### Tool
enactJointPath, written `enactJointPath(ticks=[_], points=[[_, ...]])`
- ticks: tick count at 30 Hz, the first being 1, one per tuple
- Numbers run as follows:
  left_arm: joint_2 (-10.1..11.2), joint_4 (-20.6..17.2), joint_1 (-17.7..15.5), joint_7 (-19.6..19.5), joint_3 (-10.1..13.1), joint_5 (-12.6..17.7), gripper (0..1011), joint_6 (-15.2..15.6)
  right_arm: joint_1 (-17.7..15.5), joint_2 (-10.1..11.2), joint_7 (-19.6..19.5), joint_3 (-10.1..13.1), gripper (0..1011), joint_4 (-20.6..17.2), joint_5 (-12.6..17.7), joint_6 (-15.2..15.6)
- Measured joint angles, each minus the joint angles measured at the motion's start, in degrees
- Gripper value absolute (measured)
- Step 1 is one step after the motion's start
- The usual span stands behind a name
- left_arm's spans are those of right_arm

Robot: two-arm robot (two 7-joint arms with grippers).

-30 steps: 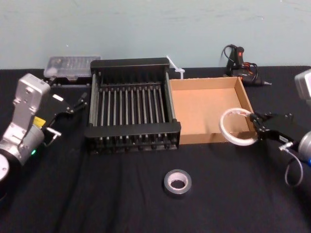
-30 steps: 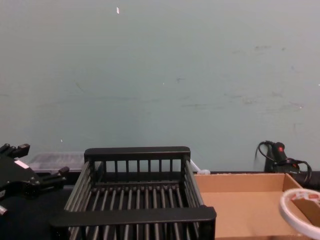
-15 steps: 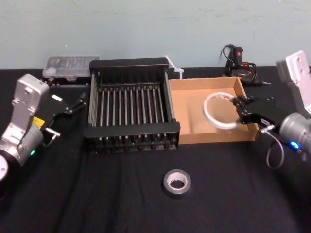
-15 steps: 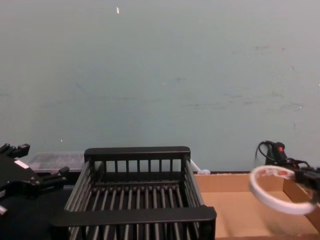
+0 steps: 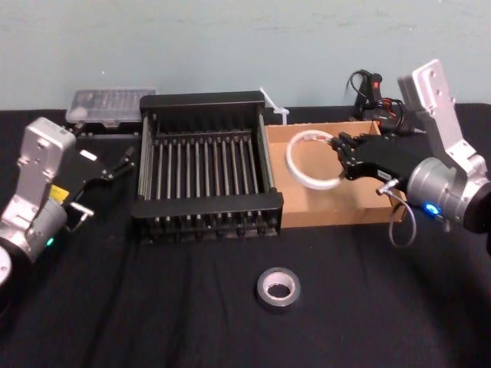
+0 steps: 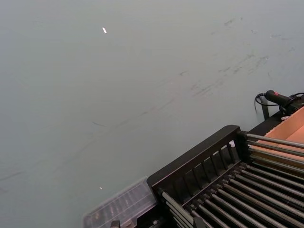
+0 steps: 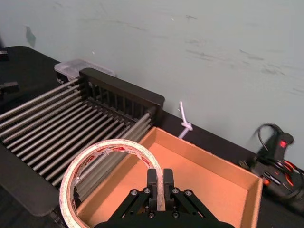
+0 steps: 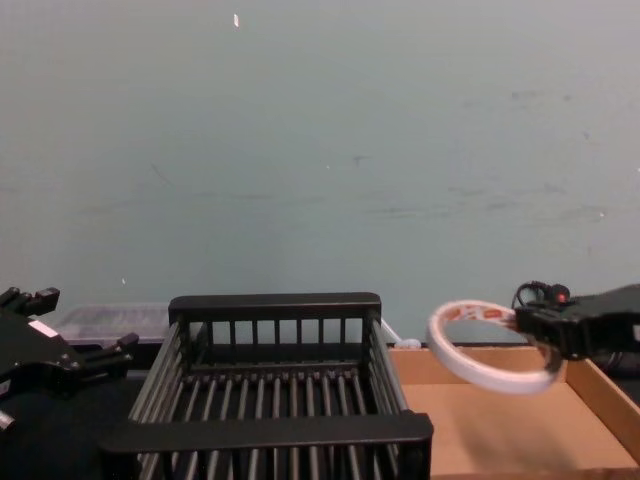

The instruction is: Pick up the white tape and place it into the black box , Pick up the silver tape and place it into the brown box.

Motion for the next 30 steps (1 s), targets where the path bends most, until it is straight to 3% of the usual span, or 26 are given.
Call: enactJointPath(ticks=[30], points=[[0.00,0.00,0.00,0.00,0.00,0.00,1001,0.00,8.57,-4.77,2.69,-7.23,87,6.85,-2.85,-0.51]])
